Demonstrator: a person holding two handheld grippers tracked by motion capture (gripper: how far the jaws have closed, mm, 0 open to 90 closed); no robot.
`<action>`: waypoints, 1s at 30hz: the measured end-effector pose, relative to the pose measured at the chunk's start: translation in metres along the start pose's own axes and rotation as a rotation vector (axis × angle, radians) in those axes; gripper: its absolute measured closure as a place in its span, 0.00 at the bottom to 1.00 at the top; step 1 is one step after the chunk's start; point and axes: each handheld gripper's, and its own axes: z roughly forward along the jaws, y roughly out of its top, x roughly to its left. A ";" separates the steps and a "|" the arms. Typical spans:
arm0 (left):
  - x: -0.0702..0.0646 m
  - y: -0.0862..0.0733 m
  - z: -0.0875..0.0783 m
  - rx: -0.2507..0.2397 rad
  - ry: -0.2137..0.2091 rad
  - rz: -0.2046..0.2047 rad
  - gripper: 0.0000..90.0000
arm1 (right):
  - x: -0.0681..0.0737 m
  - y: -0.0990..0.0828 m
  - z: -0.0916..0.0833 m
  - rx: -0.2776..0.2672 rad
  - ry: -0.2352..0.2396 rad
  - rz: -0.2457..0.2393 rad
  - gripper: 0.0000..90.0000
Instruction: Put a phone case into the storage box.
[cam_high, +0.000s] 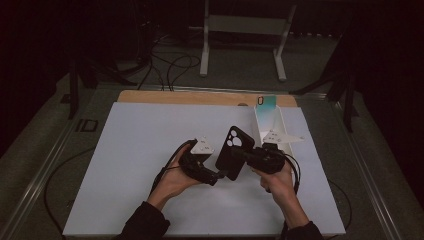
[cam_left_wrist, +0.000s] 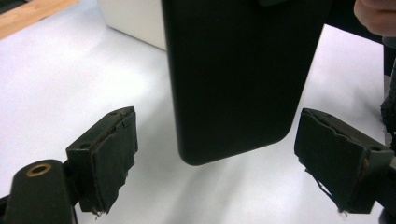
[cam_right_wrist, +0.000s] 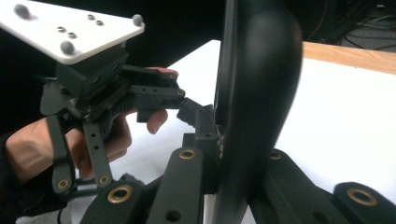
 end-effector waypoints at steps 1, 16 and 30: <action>0.000 -0.001 -0.001 -0.005 -0.004 -0.006 0.15 | 0.001 0.001 0.000 0.003 0.002 -0.006 0.96; 0.001 -0.007 0.000 -0.017 -0.128 0.009 0.12 | 0.011 0.003 0.000 -0.004 0.099 -0.094 0.95; 0.000 -0.009 -0.003 -0.027 -0.231 0.043 0.50 | 0.017 0.008 0.000 -0.011 0.196 -0.139 0.95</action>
